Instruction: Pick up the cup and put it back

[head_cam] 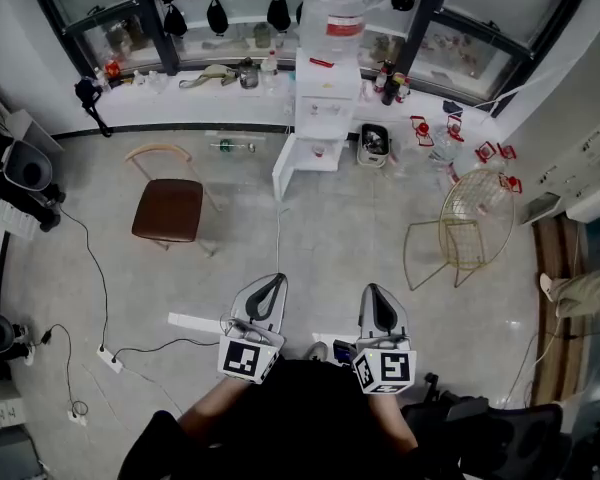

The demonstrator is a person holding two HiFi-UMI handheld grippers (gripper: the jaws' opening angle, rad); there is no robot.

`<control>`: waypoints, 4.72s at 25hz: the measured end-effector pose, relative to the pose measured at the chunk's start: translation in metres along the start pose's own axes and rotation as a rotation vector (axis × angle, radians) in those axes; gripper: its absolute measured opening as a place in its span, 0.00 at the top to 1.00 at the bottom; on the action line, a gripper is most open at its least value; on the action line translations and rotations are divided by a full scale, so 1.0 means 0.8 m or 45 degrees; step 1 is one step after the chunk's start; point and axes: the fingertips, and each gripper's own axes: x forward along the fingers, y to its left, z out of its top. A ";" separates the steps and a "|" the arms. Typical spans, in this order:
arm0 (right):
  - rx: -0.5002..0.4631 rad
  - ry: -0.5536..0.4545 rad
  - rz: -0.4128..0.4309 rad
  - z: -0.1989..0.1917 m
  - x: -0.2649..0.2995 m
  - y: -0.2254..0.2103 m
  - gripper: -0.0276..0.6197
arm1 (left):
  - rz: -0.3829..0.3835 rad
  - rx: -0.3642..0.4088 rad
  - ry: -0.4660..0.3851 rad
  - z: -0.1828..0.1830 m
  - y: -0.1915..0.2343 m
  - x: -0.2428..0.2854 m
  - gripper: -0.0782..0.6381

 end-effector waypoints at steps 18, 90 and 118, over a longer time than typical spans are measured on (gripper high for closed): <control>0.009 -0.016 -0.019 0.001 0.015 0.029 0.97 | -0.031 -0.056 0.030 -0.012 0.034 -0.008 0.64; -0.011 0.136 0.147 -0.327 0.850 -0.468 0.97 | 0.153 -0.053 0.301 -0.557 0.277 0.809 0.61; -0.037 0.009 0.205 -0.730 0.995 -0.508 0.97 | 0.083 0.055 0.222 -1.021 0.382 0.923 0.59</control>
